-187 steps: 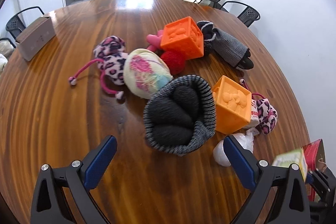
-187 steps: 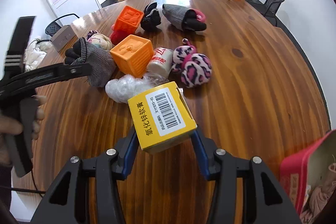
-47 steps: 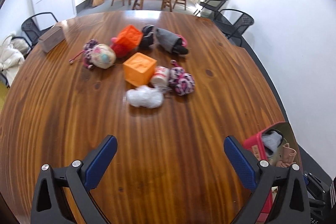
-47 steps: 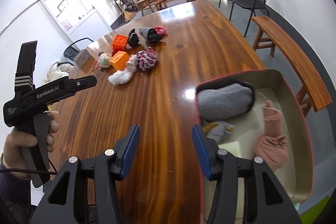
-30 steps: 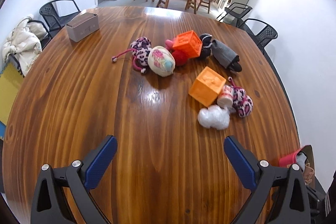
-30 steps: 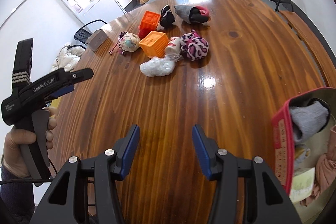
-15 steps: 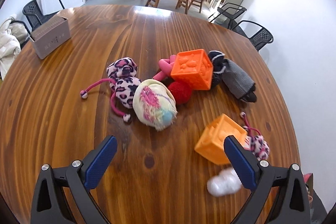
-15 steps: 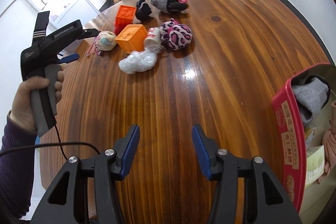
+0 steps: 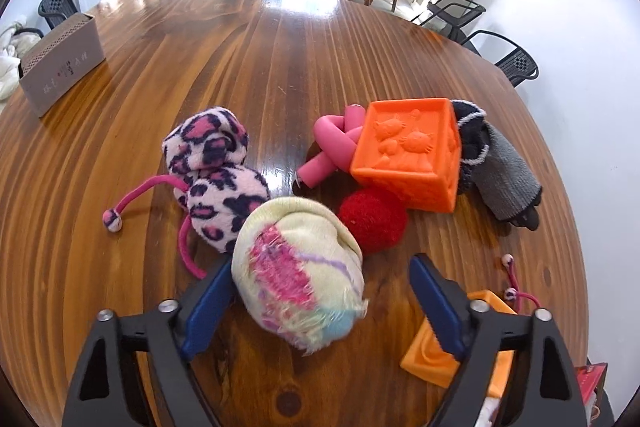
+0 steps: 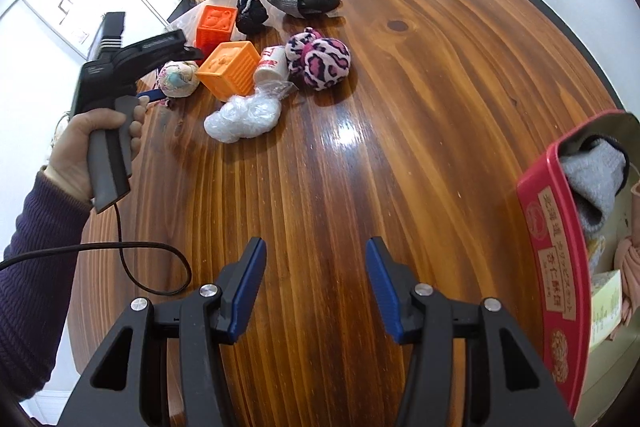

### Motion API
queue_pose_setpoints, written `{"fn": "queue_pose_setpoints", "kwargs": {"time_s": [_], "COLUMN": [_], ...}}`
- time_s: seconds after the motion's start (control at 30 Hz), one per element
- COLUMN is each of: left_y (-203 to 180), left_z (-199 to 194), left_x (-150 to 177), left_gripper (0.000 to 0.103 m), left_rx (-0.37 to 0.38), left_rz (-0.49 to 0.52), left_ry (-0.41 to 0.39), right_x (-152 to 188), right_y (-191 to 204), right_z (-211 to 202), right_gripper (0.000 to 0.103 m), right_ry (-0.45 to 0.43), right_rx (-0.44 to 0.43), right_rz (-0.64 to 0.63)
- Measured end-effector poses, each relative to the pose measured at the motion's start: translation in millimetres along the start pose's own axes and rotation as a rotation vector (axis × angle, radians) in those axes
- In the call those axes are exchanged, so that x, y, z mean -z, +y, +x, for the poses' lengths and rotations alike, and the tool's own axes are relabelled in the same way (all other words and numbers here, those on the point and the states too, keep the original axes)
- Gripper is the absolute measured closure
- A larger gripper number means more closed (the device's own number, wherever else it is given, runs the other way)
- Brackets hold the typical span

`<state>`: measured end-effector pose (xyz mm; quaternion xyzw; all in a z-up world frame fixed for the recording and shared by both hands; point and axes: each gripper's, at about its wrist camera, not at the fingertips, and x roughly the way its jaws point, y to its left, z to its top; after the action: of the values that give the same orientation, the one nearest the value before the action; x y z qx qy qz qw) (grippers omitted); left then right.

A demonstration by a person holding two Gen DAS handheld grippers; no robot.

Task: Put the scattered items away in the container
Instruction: 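Grasp the cream knit hat with the left gripper while the right grasps the white plastic bag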

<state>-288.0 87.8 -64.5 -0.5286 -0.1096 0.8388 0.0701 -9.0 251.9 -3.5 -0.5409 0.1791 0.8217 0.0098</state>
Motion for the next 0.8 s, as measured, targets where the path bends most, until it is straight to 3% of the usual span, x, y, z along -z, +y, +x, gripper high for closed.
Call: {"fn": "queue_pose_setpoints", "kwargs": {"time_s": [0.07,0.23,0.47,0.67,0.8], "left_y": [1.4,5.2,13.1,24.1,27.3], "left_z": [6.3,-1.4,-44.4,-70.5,-80.9], "left_x": [-2.0,2.8,23.6,42.5,59.6], "left_gripper": [0.04,0.042,0.042,0.042,0.042], "left_rx": [-0.023,-0.023,0.003,0.026,0.042], "left_rz": [0.01,0.025,0.039,0.054,0.049], "left_ry": [0.008,-0.006,-0.054,-0.043,-0.027], "right_x": [-3.0,-12.6,-35.5,-67.6,-86.3], "right_y": [3.4,11.9,31.5,51.1,62.7], "right_z": [0.9,8.5,28.3,57.7,74.8], "right_gripper": [0.047,0.047,0.047,0.047,0.043], "right_ry": [-0.003,0.0,-0.002,0.004,0.0], "right_rx": [0.002,-0.008,-0.05,-0.1,-0.089], "right_rz": [-0.009,-0.028,-0.078,-0.096,-0.122]}}
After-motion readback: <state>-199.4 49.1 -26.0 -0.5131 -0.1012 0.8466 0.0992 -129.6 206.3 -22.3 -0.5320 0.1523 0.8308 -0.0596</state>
